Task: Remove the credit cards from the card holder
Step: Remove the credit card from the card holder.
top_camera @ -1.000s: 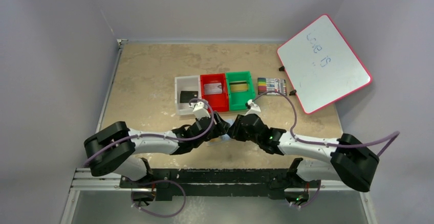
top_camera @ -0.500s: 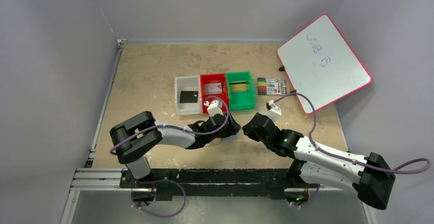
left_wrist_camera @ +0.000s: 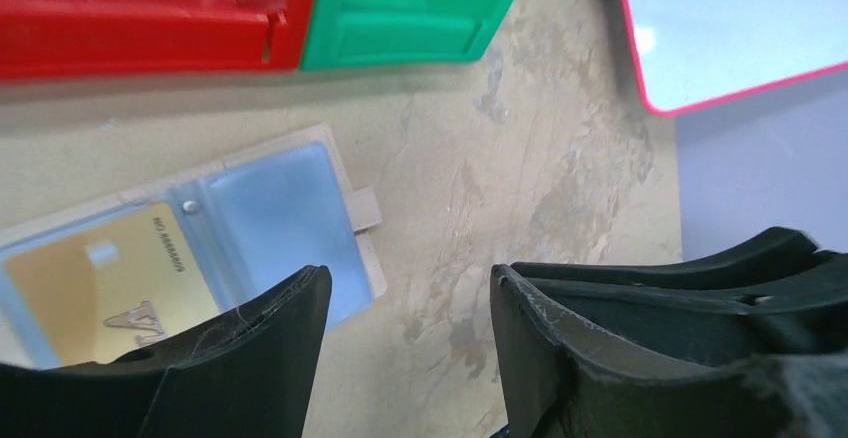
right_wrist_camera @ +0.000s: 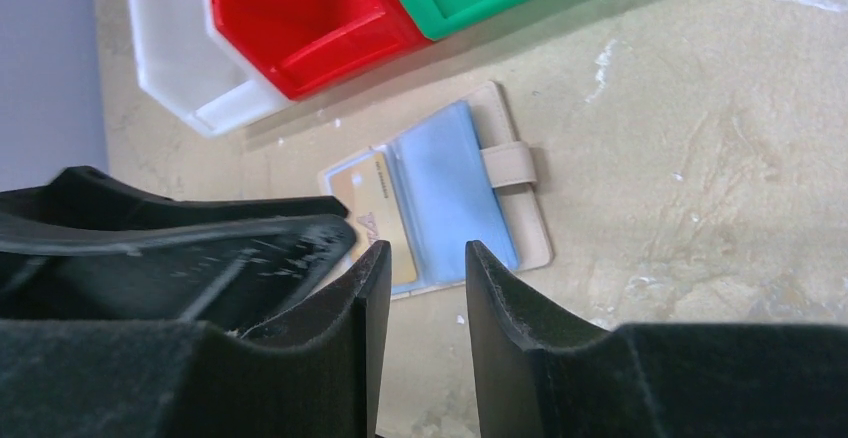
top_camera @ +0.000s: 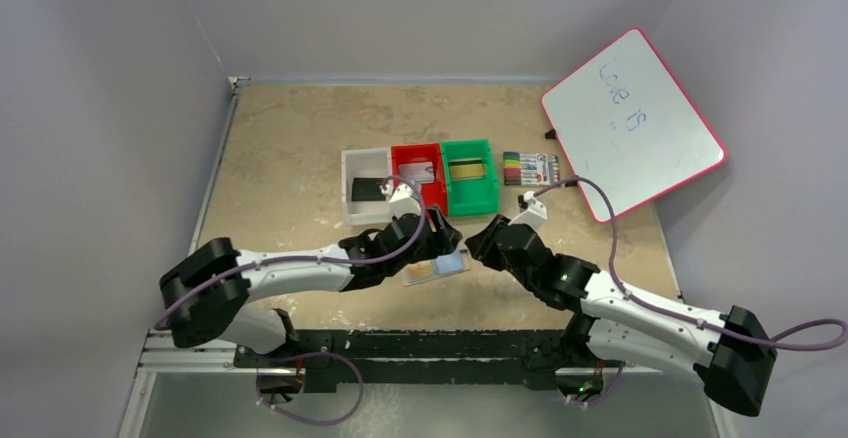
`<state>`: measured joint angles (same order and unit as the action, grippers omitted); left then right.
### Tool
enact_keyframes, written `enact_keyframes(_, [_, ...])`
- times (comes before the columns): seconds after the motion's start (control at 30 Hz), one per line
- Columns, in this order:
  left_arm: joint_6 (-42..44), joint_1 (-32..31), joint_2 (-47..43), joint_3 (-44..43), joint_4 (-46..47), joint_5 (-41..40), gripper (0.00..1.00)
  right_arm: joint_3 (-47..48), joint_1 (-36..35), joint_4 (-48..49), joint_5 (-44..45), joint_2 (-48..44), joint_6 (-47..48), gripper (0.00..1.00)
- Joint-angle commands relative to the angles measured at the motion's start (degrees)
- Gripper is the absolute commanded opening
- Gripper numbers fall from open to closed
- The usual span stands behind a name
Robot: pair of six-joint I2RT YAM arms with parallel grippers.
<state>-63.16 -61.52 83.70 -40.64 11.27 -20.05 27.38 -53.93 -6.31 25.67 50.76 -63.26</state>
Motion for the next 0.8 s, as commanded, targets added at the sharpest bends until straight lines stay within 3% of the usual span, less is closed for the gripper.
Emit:
enact_keyframes(0.0, [2.19, 0.08, -6.75, -0.51, -8.15, -7.71, 0.60, -0.76, 0.14, 7.65, -2.66, -0.12, 5.21, 0.36])
enact_keyframes(0.23, [0.06, 0.14, -10.67, 3.29, -18.65, -14.94, 0.60, 2.55, 0.23, 17.32, -12.91, 10.12, 12.79, 0.34])
enact_keyframes(0.77, [-1.41, 0.08, -15.09, 10.21, -14.53, -11.71, 0.57, 6.68, 4.20, 30.29, -32.27, 30.45, 15.58, 0.27])
